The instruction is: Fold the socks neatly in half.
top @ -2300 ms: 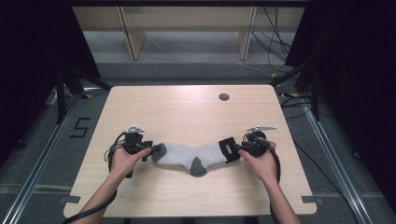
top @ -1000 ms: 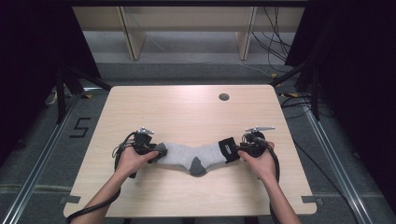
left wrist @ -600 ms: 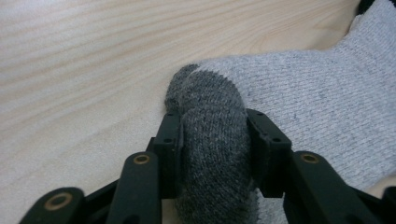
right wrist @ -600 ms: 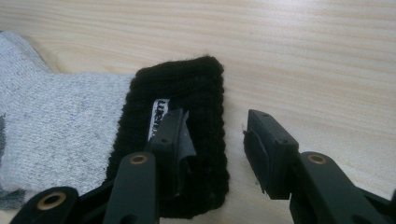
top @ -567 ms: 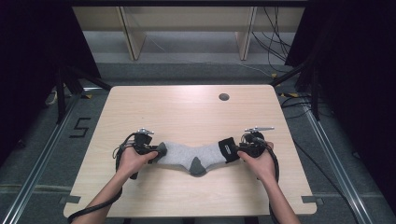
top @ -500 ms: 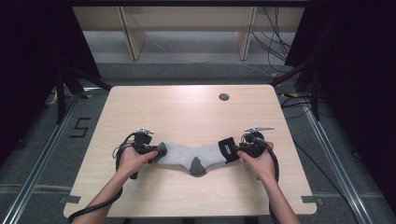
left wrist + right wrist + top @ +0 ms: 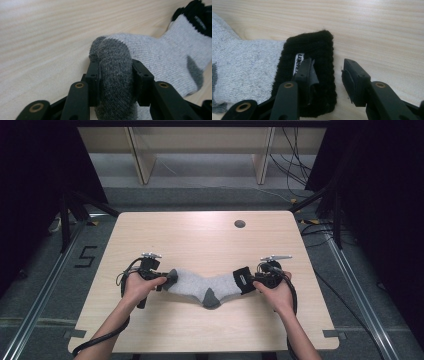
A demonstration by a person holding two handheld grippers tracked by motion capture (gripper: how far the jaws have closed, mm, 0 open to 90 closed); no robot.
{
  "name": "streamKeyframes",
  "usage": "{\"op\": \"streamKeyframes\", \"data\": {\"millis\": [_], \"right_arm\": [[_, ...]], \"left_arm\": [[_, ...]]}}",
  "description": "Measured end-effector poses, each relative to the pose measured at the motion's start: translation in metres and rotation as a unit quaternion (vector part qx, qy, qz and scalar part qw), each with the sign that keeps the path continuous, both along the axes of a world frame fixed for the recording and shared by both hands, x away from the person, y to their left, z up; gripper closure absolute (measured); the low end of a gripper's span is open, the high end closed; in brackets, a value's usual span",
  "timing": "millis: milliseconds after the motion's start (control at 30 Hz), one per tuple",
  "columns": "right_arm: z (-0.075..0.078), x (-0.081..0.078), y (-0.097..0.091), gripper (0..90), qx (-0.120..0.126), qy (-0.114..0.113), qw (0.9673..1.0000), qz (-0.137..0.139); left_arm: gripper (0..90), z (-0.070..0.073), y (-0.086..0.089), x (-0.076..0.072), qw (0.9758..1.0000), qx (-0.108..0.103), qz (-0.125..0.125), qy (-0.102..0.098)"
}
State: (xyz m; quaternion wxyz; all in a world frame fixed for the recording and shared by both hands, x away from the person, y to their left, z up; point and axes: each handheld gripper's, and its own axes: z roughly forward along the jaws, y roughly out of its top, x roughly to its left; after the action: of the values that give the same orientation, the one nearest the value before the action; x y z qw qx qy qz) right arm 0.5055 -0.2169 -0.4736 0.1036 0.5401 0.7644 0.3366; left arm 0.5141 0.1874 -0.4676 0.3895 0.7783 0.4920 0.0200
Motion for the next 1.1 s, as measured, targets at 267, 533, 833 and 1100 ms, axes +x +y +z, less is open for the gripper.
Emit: {"op": "streamKeyframes", "data": {"millis": [267,533,833,1100], "right_arm": [[0.000,0.002,0.009,60.6,0.000,-0.002,1.0000,0.004],[0.000,0.001,0.017,61.2,0.016,0.005,0.9998,0.004],[-0.001,0.003,0.023,61.7,0.021,-0.006,0.9997,0.009],[-0.002,0.004,0.027,62.2,0.026,0.002,0.9996,0.011]], "left_arm": [[62.9,0.023,-0.003,-0.002,0.9998,0.002,0.001,-0.019],[63.0,0.042,-0.010,-0.005,0.9993,0.006,0.005,-0.037],[63.0,0.051,-0.015,-0.004,0.9992,-0.002,0.007,-0.039],[63.1,0.057,-0.020,-0.004,0.9986,-0.012,0.010,-0.050]]}}
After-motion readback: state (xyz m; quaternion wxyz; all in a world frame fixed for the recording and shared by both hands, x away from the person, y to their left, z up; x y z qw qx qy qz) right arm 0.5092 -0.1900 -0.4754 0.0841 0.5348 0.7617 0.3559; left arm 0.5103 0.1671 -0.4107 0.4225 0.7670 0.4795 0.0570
